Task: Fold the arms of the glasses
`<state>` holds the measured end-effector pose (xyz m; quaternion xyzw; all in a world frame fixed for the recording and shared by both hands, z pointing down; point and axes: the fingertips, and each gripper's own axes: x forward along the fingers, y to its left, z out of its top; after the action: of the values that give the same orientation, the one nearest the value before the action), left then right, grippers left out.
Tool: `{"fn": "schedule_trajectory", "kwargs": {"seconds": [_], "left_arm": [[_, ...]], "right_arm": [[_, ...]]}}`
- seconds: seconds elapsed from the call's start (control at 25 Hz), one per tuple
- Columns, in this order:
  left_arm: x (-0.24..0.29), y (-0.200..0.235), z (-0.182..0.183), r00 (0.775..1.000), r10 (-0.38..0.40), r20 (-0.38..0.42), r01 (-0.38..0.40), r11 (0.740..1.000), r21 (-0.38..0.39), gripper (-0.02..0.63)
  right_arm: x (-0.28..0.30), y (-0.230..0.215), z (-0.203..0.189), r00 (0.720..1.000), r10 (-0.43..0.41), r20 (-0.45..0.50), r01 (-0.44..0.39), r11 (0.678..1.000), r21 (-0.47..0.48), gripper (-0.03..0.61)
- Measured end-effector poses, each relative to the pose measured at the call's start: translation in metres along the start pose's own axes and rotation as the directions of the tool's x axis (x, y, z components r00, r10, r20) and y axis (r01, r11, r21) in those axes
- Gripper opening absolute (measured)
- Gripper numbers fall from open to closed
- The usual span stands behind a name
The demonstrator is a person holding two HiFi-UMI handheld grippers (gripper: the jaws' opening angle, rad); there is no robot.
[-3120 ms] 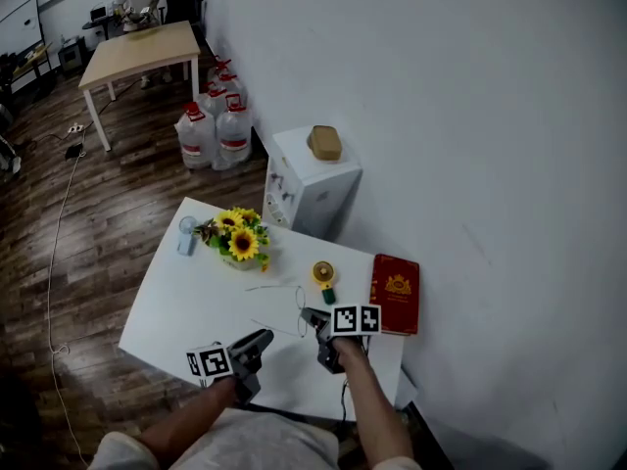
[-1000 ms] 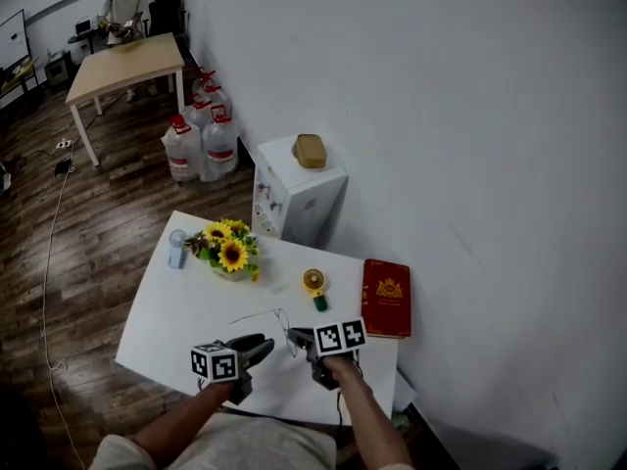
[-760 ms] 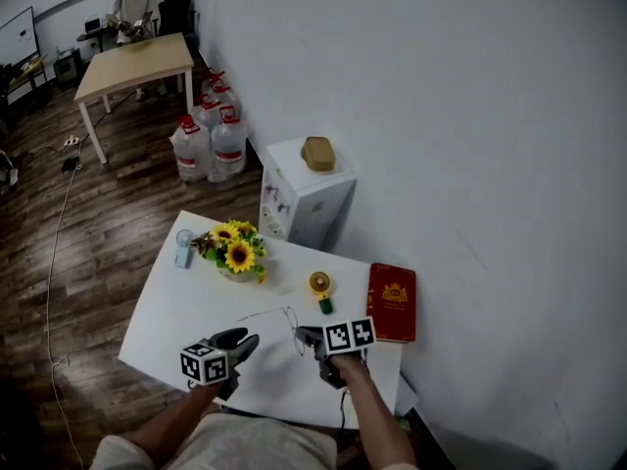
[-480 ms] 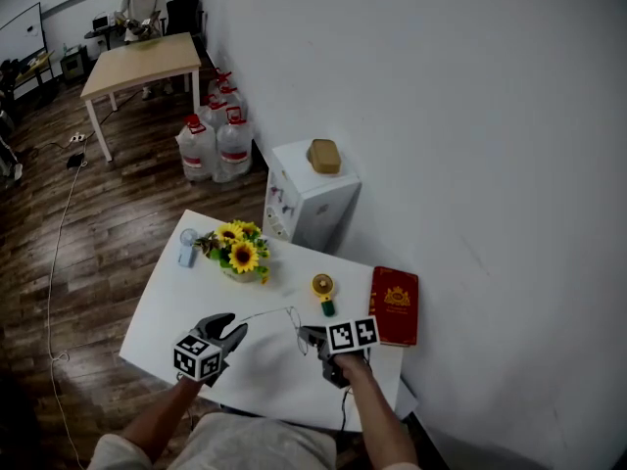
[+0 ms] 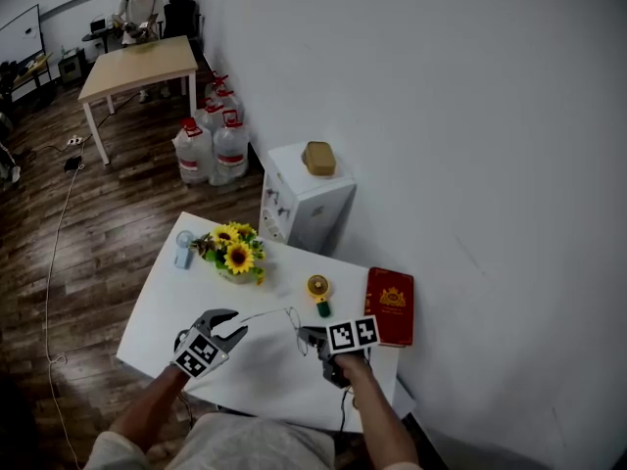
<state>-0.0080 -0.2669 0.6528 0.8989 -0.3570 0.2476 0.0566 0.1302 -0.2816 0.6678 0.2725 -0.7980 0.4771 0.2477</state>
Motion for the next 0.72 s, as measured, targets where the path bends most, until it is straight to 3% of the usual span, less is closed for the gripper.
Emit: {"fn": "schedule_trajectory", "kwargs": {"seconds": [0.52,0.72], "left_arm": [[0.004,-0.02,0.005,1.0,-0.016,0.008,0.016,0.998,0.055,0.029],[0.008,-0.027,0.001,1.0,-0.017,0.011,0.016,0.998,0.064,0.018]], "right_arm": [[-0.013,-0.005,-0.009,0.999,-0.01,0.032,0.009,0.999,0.044,0.015],[-0.013,-0.007,-0.008,0.999,-0.009,0.053,0.005,0.998,0.068,0.015]]}}
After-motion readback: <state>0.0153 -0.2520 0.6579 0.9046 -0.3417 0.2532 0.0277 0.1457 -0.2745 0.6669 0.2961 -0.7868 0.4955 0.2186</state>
